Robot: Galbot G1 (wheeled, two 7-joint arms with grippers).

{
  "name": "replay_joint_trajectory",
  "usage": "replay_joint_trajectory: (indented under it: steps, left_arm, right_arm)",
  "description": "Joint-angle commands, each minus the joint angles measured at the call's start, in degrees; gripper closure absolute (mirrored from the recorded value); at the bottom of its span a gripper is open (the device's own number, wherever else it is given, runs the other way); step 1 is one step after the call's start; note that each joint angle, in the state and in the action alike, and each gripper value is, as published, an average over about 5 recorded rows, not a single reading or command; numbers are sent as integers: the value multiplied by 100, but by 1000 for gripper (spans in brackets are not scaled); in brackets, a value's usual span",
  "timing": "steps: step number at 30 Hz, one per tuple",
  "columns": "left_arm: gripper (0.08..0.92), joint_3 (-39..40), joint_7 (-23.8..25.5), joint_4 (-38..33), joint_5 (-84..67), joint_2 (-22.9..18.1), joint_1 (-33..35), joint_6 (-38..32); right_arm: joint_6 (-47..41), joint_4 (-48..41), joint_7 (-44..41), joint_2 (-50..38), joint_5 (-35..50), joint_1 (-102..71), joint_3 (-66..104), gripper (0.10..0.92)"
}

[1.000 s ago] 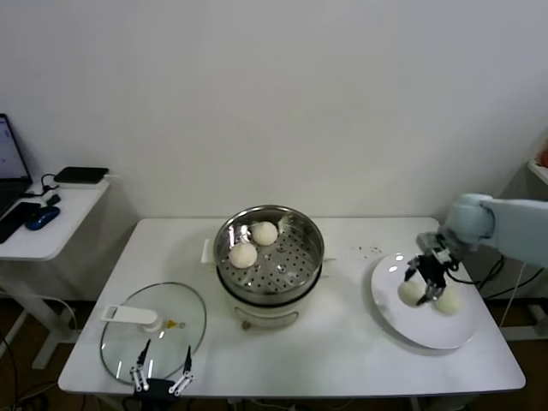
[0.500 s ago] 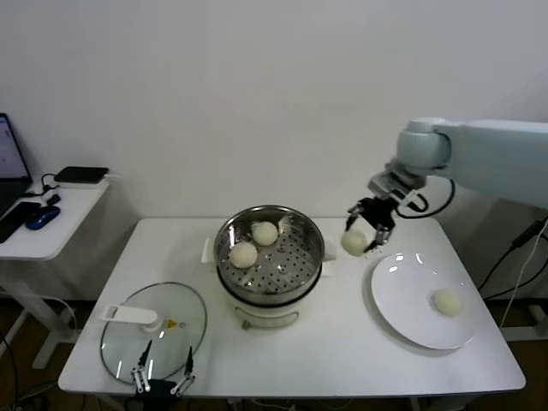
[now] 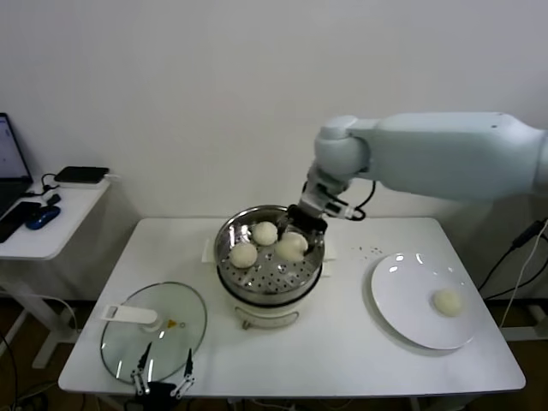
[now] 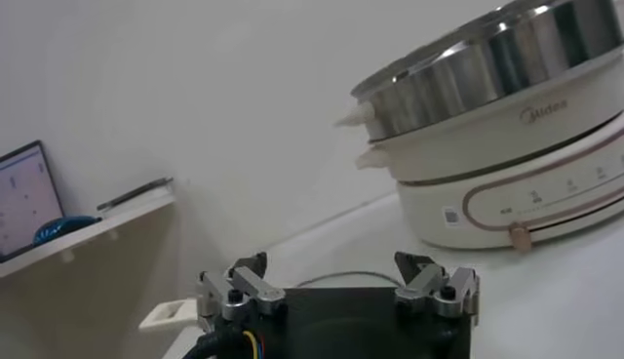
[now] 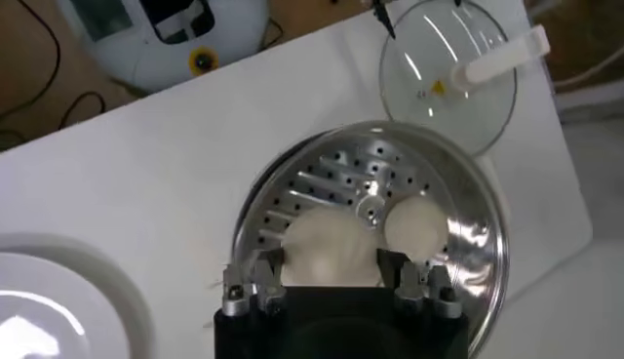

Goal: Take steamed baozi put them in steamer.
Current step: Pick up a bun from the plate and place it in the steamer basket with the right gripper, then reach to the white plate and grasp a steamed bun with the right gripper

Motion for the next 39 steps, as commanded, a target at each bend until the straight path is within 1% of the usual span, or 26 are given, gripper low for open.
replay_joint_trajectory:
  steps: [1,9,20,23,25,28,31,35,39]
  left_arm:
    - [177,3,-35,13,10,-9,13,12]
    - [177,6,-46,69,16,-18,17,-11]
    - [177,14,-58,133,15,-16,-70,-1]
    - [177,18,-54,130,12,-21,-93,9]
    - [177,19,-53,124,11,-23,-108,15]
    - [177,17,-49,105,10,-21,-118,28]
    - [177,7,-49,96,9,-9,-112,33]
    - [177,-15,-52,93,-5,7,-93,28]
    - [177,-25,-52,84,-17,22,-79,24]
  right_arm:
    - [131,-301,121,872,-780,-946,367,372]
    - [247,-936,54,964,-1057,-1441,308,372]
    - [293,-1275,46,1174,-980,-1609,304,369]
    - [337,-1302,62,1198,-942,-1536,301,356]
    - [356,-1288,80,1178,-864,-1426,304,322]
    - [379,-1239,39,1080,-560,-1121,269,250]
    - [428,-1136,-107,910,-79,-684,81,211]
    - [451,-939,-337,458,588,88,-538,203]
    - [18,-779,-499,-205,989,855,-1413,203]
